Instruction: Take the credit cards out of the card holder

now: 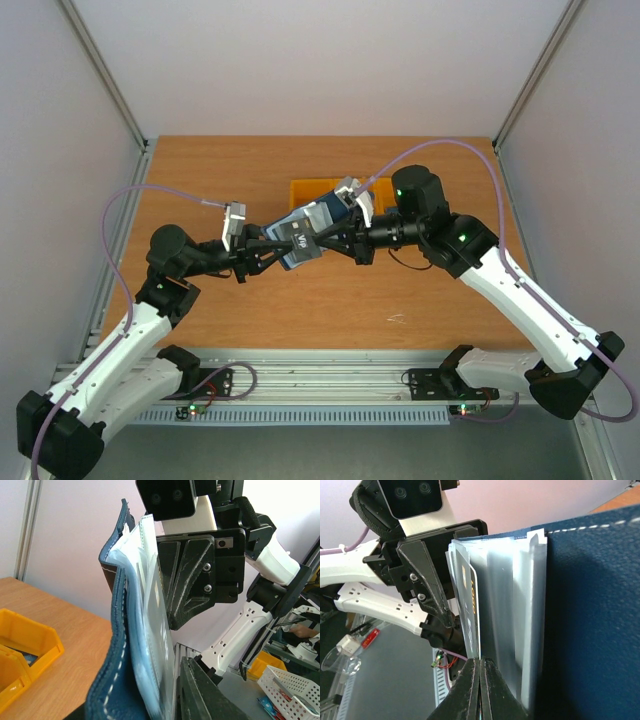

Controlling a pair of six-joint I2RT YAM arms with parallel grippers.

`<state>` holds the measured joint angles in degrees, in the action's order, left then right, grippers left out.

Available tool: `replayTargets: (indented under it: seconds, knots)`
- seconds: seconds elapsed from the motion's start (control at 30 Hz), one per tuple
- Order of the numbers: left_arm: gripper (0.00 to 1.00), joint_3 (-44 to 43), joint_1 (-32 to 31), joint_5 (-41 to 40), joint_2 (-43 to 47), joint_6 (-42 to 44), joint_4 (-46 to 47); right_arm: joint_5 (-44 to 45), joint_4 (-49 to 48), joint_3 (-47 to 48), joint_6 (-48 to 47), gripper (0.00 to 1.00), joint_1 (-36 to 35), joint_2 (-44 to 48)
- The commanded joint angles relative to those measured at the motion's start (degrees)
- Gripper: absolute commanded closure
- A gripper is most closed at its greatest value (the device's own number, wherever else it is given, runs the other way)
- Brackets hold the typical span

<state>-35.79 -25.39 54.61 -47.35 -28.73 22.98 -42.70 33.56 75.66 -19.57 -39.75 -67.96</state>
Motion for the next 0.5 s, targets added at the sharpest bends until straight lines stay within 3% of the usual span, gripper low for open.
replayTargets:
  seconds: [0.0, 0.47]
  knots:
    - [0.77, -1.4, -0.2, 0.4, 0.3, 0.6, 3.2, 0.4, 1.0, 1.9, -1.0, 0.99, 0.6, 1.1]
    - [0.79, -1.5, -0.3, -0.6, 0.3, 0.8, 2.2, 3.3, 2.9, 1.0, -1.7, 0.99, 0.6, 3.7]
